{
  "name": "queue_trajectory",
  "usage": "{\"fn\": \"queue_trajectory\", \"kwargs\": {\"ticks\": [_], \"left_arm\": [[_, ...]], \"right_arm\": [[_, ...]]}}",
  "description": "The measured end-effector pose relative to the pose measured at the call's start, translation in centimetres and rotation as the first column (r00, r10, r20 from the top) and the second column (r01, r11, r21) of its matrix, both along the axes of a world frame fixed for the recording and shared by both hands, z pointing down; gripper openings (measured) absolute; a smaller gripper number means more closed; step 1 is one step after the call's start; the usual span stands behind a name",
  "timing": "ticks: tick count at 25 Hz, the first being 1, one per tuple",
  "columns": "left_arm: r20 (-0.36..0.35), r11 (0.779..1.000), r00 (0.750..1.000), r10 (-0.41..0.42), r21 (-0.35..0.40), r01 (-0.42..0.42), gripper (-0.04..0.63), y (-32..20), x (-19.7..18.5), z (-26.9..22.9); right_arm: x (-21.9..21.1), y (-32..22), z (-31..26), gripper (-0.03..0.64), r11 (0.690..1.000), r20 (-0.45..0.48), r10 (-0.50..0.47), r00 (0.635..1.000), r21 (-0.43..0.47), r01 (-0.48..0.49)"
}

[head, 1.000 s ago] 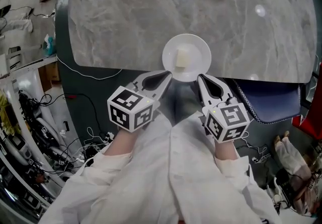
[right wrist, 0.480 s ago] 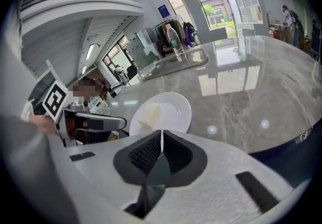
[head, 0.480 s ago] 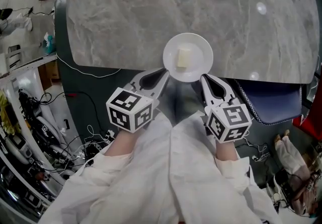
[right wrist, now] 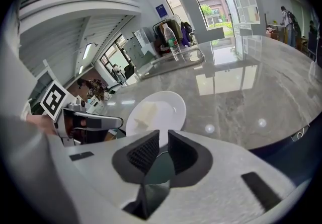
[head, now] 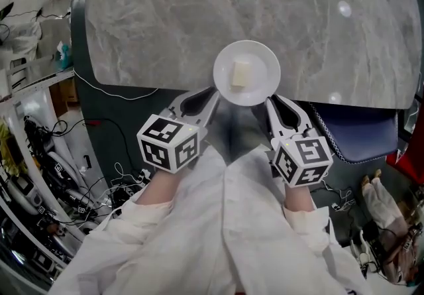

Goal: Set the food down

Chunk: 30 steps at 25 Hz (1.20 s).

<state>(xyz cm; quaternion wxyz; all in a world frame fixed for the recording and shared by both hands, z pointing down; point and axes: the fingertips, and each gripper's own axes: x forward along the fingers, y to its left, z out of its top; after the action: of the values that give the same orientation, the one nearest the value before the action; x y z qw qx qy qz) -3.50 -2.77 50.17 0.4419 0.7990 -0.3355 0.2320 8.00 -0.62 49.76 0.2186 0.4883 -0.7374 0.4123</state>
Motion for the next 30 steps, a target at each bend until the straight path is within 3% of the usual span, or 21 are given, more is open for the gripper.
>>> {"fn": "queue_trajectory", "kwargs": {"ticks": [1,3,6,9,30], "left_arm": [[0.004,1.000,1.000,-0.001,-0.003,0.001,0.020,0.0,-0.1,0.1],[0.010,1.000,1.000,-0.003,-0.010,0.003,0.021,0.2,-0.2,0.3],[0.010,1.000,1.000,-0.010,-0.023,0.010,0.025,0.3,-0.3,0.4],[0.008,0.999,1.000,-0.020,-0.040,0.020,0.094,0.4,-0.3,0.6],[-0.001,0.995,0.998,-0.055,-0.086,0.055,0.118,0.2,0.0,1.3]], "right_arm": [[-0.1,0.0,0.1,0.018,1.000,0.003,-0.004,1.000,-0.006,0.004],[-0.3,0.1,0.4,0.103,1.000,0.011,-0.011,1.000,-0.017,0.011],[-0.2,0.2,0.4,0.104,1.000,0.002,-0.010,1.000,-0.021,0.010],[0.0,0.2,0.5,0.106,1.000,-0.008,-0.003,1.000,-0.025,0.003],[0.2,-0.7,1.6,0.109,0.997,0.051,0.043,0.998,-0.068,-0.039]]}}
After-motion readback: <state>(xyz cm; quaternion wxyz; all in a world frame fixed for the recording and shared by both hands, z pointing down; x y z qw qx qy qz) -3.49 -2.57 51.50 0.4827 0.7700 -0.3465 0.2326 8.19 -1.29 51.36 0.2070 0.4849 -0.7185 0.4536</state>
